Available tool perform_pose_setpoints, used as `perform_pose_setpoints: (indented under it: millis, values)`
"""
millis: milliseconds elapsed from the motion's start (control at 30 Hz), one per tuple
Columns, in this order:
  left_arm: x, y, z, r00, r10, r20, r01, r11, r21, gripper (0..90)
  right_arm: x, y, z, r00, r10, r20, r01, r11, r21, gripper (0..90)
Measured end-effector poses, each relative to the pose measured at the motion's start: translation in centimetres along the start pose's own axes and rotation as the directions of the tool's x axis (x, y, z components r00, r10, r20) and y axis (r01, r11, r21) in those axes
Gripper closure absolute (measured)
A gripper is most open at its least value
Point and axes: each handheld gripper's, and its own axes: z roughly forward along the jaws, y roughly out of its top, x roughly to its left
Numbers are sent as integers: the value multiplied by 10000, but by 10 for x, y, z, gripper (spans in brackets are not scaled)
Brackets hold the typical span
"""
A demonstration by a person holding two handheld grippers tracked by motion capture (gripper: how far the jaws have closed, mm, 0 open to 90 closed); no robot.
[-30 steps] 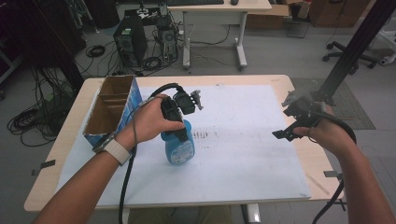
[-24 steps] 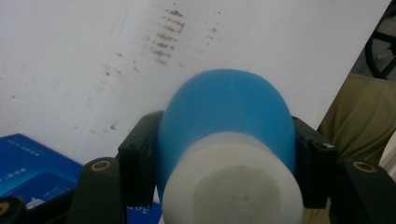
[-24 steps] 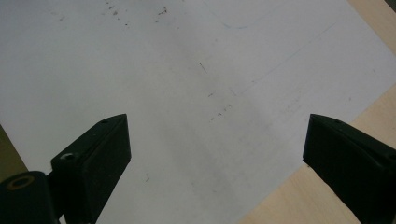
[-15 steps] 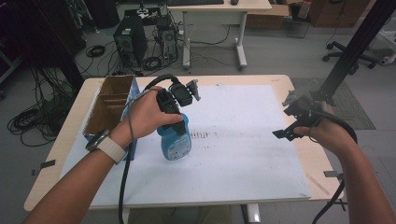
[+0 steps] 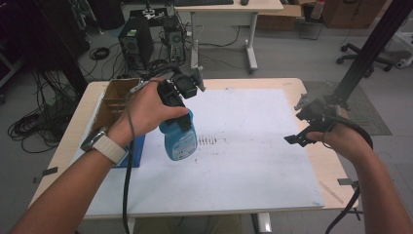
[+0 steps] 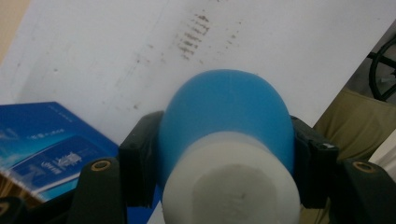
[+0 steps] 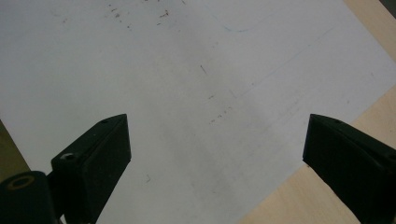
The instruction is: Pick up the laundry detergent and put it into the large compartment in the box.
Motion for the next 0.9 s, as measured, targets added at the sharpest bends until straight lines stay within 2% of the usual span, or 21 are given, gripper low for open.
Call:
perform_pose_setpoints:
  millis: [367, 533, 700, 833, 900]
  values:
    - [10, 1, -27, 9964, -809, -255, 812, 9967, 80, 373, 1, 5, -2, 10000, -92, 1, 92, 9999, -78, 78]
    - [16, 0, -37, 9910, -1283, -389, 1284, 9917, 11, 373, 0, 3, -1, 10000, -67, 15, 67, 10000, -61, 78]
    - [20, 0, -46, 9861, -1578, -512, 1581, 9874, 20, 373, 0, 3, -1, 10000, -54, 9, 54, 10000, -39, 78]
    - [26, 1, -57, 9788, -1972, -552, 1970, 9804, -95, 373, 0, 4, -2, 10000, -71, 19, 72, 10000, -58, 78]
    - [26, 1, -59, 9779, -2018, -550, 2015, 9794, -123, 373, -1, 4, -1, 10000, -83, 9, 83, 9999, -58, 78]
